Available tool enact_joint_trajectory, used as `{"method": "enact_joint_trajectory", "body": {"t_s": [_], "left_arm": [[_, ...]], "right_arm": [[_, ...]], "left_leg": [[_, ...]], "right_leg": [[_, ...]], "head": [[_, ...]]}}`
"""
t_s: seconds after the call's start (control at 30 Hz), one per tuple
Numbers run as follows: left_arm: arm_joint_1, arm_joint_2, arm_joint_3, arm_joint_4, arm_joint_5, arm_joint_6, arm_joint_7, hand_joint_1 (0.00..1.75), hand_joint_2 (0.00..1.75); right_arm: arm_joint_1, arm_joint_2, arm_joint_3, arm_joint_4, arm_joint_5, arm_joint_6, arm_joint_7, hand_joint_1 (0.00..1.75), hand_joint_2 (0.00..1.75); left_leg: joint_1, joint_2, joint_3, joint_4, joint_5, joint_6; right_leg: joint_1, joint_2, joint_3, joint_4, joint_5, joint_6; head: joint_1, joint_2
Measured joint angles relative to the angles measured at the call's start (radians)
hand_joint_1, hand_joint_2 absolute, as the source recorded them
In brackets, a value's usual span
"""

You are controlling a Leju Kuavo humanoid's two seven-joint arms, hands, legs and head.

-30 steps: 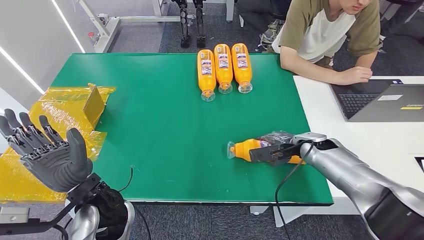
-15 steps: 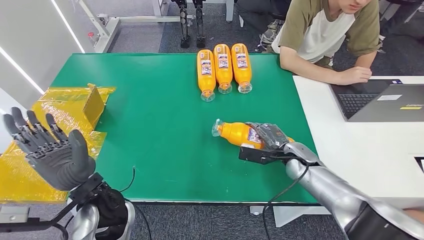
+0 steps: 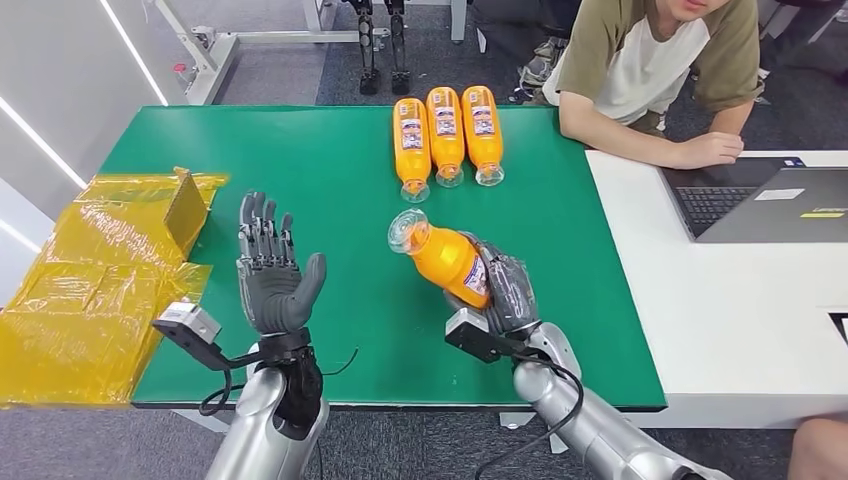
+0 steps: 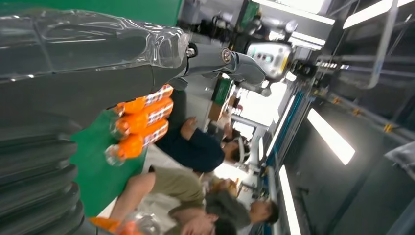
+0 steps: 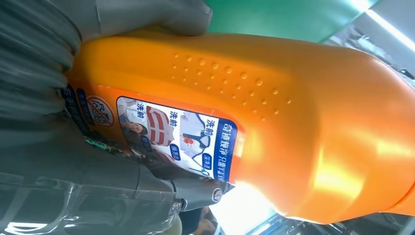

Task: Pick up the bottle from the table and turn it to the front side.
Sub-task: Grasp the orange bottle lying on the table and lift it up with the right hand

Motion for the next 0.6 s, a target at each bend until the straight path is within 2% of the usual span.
{"method": "enact_joint_trajectory", "body": {"t_s": [0.23, 0.6], "left_arm": [[-0.027, -0.01, -0.041, 0.088, -0.033, -0.067, 0.019, 0.0, 1.75], [-0.045, -0.017, -0.078, 0.147, -0.055, -0.116, 0.038, 0.0, 1.75]], "right_arm": [[0.04, 0.032, -0.012, -0.053, 0.018, 0.038, -0.011, 1.75, 1.75], [0.081, 0.069, -0.001, -0.095, 0.079, 0.134, 0.01, 1.75, 1.75]], "left_leg": [[0.0, 0.0, 0.0, 0.0, 0.0, 0.0], [0.0, 0.001, 0.0, -0.001, 0.0, 0.0]], "right_leg": [[0.0, 0.0, -0.001, 0.0, 0.0, 0.0], [0.0, 0.0, -0.001, 0.0, 0.0, 0.0]], "head": [[0.0, 0.0], [0.0, 0.0]]}}
